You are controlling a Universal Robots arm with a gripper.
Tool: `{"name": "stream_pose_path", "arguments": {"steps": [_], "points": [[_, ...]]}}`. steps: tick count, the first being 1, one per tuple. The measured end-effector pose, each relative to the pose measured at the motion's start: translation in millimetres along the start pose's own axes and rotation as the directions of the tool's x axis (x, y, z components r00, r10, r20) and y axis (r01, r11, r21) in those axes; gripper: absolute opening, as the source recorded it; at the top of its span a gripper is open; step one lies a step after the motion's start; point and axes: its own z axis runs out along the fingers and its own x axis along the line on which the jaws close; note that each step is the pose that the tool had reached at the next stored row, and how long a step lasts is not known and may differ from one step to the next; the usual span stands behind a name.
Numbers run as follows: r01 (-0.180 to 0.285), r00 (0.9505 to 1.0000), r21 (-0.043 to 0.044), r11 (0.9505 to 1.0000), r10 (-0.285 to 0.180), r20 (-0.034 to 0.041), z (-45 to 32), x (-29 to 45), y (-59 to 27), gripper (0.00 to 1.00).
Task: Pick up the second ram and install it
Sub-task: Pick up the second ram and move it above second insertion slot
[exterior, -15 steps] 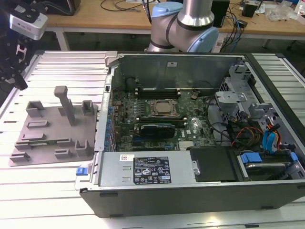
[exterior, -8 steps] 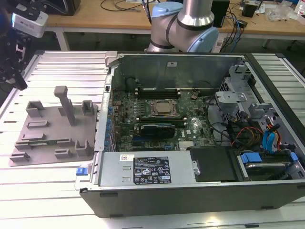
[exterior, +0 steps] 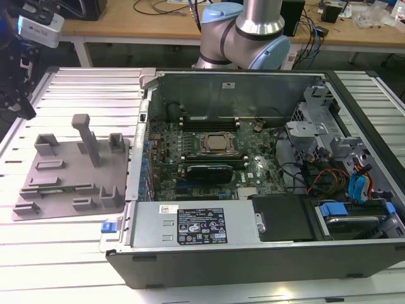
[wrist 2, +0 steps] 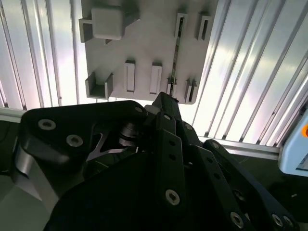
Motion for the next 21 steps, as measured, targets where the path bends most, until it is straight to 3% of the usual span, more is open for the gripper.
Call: {"name": "stream_pose_path", "arguments": {"steps": [5, 10, 18, 21], "points": [[0.067, 0.9977, -0.0016, 0.9977, -0.067, -0.003, 0.0, 0.0, 0.1, 0.08], [0.139, 0.9902, -0.0036, 0.9903, -0.139, -0.0062, 0.0, 0.0, 0.0, 0.08], [0.249, 0.9684, -0.0071, 0.9685, -0.249, -0.0108, 0.0, 0.0, 0.0, 0.08], [0.299, 0.9543, -0.0089, 0.9543, -0.299, -0.0128, 0.0, 0.0, 0.0, 0.08]]}}
